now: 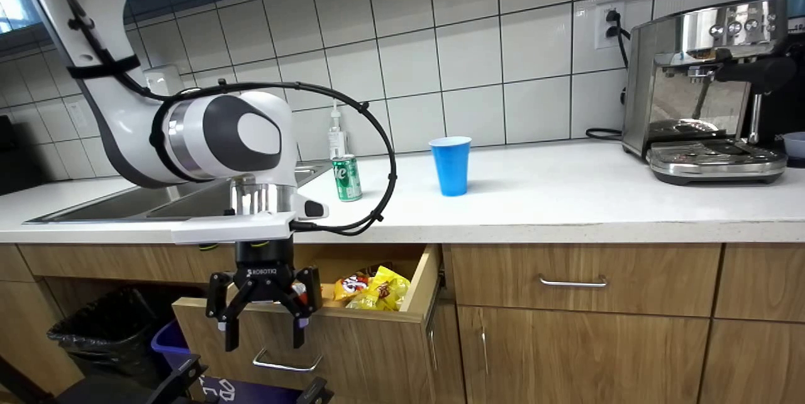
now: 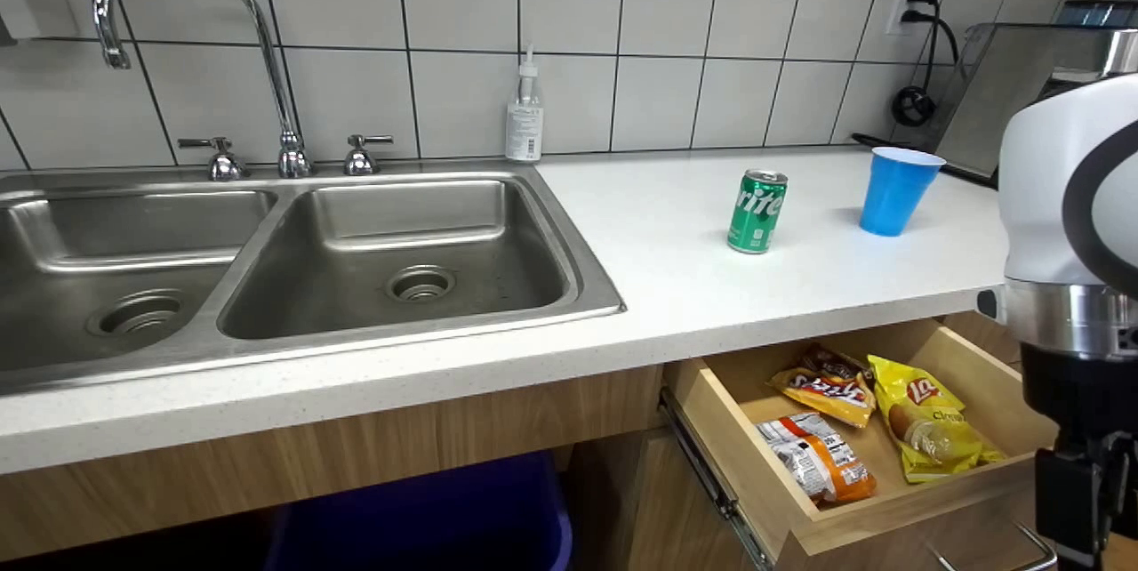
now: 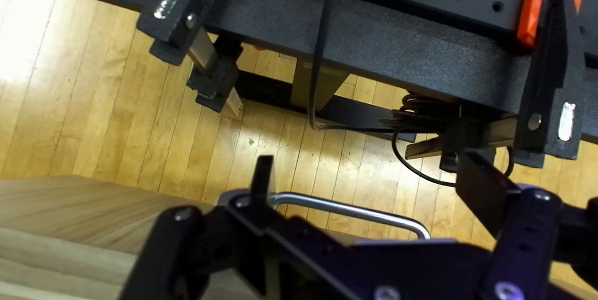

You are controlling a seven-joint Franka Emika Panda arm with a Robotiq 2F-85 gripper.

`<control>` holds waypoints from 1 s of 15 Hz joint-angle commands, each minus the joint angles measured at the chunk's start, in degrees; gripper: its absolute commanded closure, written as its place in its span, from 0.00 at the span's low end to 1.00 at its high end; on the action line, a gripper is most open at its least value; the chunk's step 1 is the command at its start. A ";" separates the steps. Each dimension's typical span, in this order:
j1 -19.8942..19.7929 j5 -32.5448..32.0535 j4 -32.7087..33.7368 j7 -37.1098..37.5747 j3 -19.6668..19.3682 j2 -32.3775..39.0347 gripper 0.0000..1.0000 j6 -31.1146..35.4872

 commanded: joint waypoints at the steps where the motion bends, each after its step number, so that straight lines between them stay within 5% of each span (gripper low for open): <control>1: -0.10 -3.40 0.15 4.35 0.60 2.56 0.00 3.92; 15: 0.81 -3.63 0.00 13.61 -1.01 7.90 0.00 22.95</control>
